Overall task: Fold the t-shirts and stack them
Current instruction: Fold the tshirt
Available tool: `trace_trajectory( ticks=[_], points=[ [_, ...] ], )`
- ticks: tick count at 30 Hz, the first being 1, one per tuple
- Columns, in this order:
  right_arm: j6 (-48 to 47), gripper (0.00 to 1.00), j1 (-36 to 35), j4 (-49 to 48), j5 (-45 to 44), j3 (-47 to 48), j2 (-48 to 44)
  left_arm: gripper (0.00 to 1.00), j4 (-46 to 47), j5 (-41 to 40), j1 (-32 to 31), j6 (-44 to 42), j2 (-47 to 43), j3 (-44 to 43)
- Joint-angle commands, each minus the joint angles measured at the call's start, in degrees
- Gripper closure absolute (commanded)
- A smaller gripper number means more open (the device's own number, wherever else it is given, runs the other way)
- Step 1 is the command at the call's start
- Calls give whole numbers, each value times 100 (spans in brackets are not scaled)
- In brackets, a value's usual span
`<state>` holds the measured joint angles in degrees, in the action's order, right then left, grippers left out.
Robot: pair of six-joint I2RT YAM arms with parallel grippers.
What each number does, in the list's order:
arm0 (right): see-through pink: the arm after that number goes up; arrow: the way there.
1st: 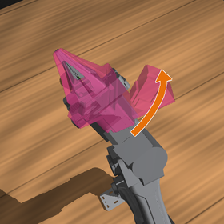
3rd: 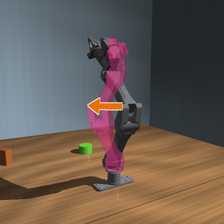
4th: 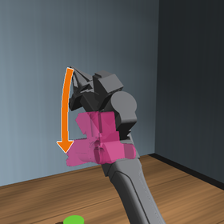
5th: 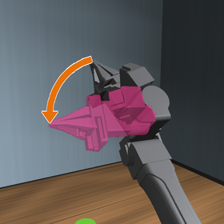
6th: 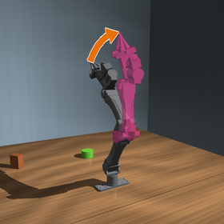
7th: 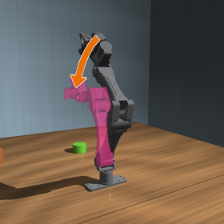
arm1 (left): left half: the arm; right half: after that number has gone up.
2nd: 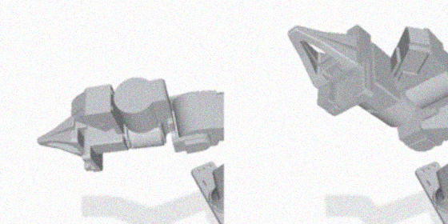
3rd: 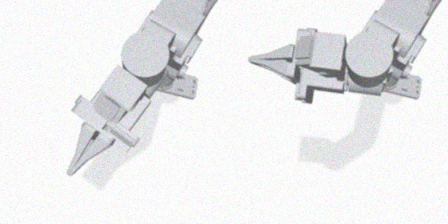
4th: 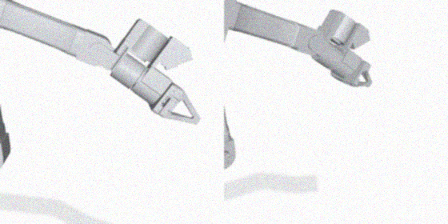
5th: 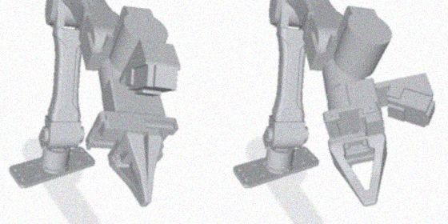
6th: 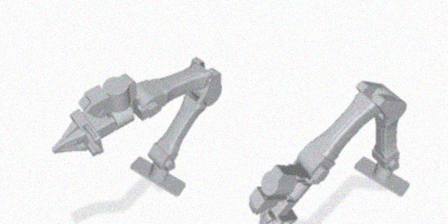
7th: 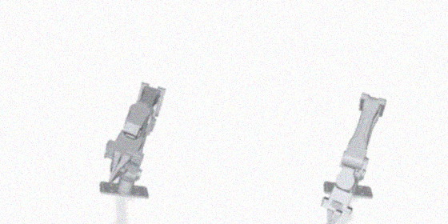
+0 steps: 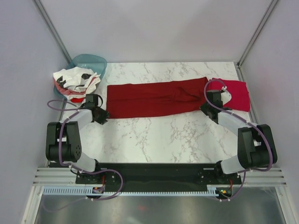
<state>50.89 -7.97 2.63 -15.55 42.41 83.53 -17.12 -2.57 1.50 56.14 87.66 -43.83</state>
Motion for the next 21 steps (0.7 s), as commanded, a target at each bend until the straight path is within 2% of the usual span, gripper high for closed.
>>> trace_trajectory(
  ticks=[1,9,10,16,21],
  points=[
    [114,100,23,255,-98,477,181,62,60,-112,17,99,234,-134],
    [-26,100,14,439,1255,2102,445,62,60,-183,17,46,67,-108],
    [-62,100,14,501,1221,2148,454,62,60,-183,17,38,67,-125],
    [52,100,85,730,388,1315,349,63,60,-156,17,2,58,-134],
    [123,100,94,538,131,321,-64,63,25,-191,17,-24,6,-108]
  ],
)
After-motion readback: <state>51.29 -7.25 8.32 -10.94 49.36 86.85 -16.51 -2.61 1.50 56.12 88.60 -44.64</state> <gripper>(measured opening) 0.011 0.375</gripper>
